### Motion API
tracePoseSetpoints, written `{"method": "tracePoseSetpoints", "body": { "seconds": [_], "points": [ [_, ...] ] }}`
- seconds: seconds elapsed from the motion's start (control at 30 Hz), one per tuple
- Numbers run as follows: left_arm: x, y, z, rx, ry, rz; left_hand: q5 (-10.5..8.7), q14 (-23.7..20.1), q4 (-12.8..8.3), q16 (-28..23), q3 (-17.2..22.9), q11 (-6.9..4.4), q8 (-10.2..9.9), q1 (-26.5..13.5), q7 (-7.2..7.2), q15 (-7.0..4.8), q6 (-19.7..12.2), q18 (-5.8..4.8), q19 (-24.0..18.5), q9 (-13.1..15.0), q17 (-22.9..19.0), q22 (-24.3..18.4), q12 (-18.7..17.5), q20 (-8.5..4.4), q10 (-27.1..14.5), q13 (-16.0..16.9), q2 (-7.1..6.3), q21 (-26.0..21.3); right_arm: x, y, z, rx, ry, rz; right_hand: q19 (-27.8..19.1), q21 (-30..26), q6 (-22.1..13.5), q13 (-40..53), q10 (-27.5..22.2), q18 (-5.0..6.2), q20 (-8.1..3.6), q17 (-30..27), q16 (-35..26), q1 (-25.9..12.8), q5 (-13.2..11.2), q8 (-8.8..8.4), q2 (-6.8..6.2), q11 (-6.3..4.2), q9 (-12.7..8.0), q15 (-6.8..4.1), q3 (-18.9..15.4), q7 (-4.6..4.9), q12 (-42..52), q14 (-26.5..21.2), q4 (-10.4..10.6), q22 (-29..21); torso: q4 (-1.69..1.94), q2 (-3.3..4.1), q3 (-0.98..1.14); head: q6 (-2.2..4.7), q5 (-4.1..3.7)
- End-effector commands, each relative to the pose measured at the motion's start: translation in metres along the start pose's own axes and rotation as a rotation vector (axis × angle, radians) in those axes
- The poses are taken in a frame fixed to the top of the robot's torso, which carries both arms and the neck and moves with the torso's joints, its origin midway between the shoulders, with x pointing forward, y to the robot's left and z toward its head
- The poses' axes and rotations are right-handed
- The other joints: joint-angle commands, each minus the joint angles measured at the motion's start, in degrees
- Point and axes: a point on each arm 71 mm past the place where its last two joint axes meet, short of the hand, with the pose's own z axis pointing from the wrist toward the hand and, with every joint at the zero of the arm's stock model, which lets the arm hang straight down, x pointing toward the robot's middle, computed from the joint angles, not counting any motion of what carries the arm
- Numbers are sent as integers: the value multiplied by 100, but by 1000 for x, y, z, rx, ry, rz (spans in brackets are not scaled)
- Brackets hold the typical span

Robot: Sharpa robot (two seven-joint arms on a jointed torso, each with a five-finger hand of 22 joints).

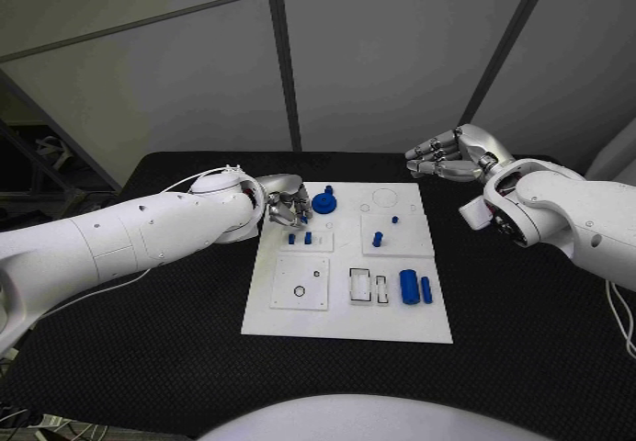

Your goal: Assemble the parts on the task board

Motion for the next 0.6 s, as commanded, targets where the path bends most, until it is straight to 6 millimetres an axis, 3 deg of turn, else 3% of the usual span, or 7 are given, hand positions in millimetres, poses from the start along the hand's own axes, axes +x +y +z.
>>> {"method": "tracePoseSetpoints", "body": {
  "seconds": [0.03, 0.6],
  "points": [
    [-1, 0, 0, -1, -2, 5, -21, -31, 11, -5, -27, 19, -35, -60, 11, 6, -53, 71, -40, -8, -7, -11, -27, -9, -19, 6, 8, -40, 0, 2, 0, -8, 5, 0, 31, -28, -6, -3, -40, 25, -4, -6, -6, 30, 35, 13, 39, 7, 5, 5, 20, 33, -3, -5, -10, -8, 1, 1, -1, 2, 4],
    [-2, 4, -1, -16, -3, 5, -19, -105, 30, -24, -59, 53, -190, -131, 42, 37, -277, 91, -99, -13, -118, -57, -103, 15, -146, 15, -71, -161, -1, 1, 1, -5, -1, -12, 33, -54, -33, -8, -73, 22, 0, -20, -14, 15, 34, 1, 13, 20, 0, 15, 5, 44, -15, -26, -10, -24, -2, 0, -1, 0, -2]
  ]
}}
